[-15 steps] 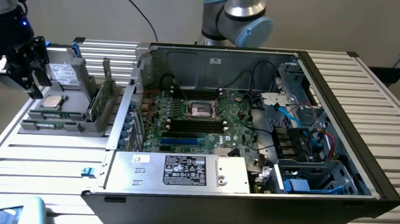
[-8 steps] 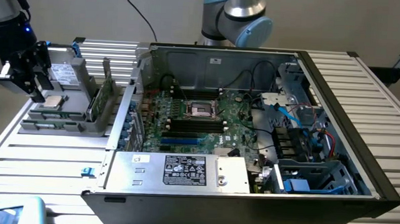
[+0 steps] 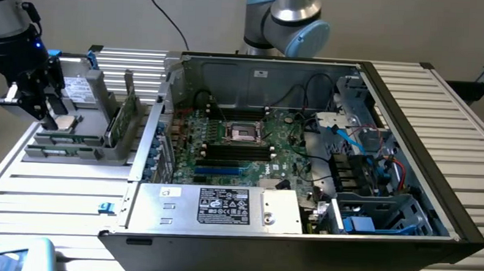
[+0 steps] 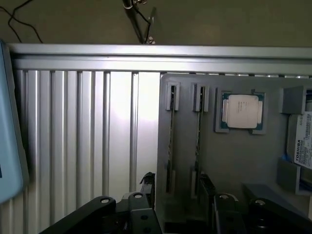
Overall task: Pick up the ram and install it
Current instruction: 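Pick up the ram and move it above insertion slot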
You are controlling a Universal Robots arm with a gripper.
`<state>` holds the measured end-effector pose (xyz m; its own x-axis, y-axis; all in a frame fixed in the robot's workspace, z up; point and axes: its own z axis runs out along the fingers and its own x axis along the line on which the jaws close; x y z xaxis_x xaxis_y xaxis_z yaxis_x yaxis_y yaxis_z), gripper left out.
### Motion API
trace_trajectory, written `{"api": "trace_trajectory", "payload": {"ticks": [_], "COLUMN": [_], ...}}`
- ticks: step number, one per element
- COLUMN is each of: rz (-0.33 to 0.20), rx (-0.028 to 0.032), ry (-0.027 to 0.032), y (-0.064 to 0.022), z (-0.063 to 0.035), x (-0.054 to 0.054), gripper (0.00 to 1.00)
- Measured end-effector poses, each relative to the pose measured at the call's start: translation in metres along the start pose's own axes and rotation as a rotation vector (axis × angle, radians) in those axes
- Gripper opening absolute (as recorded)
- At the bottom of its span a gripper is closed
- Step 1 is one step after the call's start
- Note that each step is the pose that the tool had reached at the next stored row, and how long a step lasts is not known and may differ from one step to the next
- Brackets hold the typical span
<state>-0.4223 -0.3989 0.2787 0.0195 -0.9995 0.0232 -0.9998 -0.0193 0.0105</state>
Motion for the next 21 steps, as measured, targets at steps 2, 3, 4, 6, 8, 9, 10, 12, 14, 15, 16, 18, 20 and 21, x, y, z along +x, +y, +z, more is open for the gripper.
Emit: {"api": "trace_trajectory", "payload": {"ticks": [2, 3, 4, 6, 8, 9, 10, 12, 14, 15, 16, 18, 20, 21], "rz": [0.000, 0.000, 0.000, 0.000, 0.000, 0.000, 0.000, 0.000, 0.000, 0.000, 0.000, 0.000, 0.000, 0.000], "rx": [0.0001, 0.0002, 0.0003, 0.0001, 0.0001, 0.0001, 0.0001, 0.0002, 0.0002, 0.0002, 0.0002, 0.0002, 0.0001, 0.0000], "ry": [-0.0001, -0.0001, -0.0001, 0.0000, 0.0000, 0.0000, 0.0000, 0.0000, -0.0001, -0.0001, -0.0001, 0.0000, 0.0000, 0.0000], "y": [-0.0001, -0.0001, -0.0001, -0.0001, -0.0002, -0.0002, -0.0002, -0.0002, -0.0004, -0.0004, -0.0003, -0.0003, -0.0003, -0.0003], "z": [0.0037, 0.0055, 0.0073, 0.0109, 0.0145, 0.0165, 0.0182, 0.0219, 0.0256, 0.0274, 0.0292, 0.0327, 0.0358, 0.0361], "x": [0.000, 0.000, 0.000, 0.000, 0.000, 0.000, 0.000, 0.000, 0.000, 0.001, 0.001, 0.001, 0.001, 0.001], "gripper": [0.49, 0.49, 0.49, 0.49, 0.49, 0.49, 0.49, 0.49, 0.49, 0.49, 0.49, 0.49, 0.49, 0.49]}}
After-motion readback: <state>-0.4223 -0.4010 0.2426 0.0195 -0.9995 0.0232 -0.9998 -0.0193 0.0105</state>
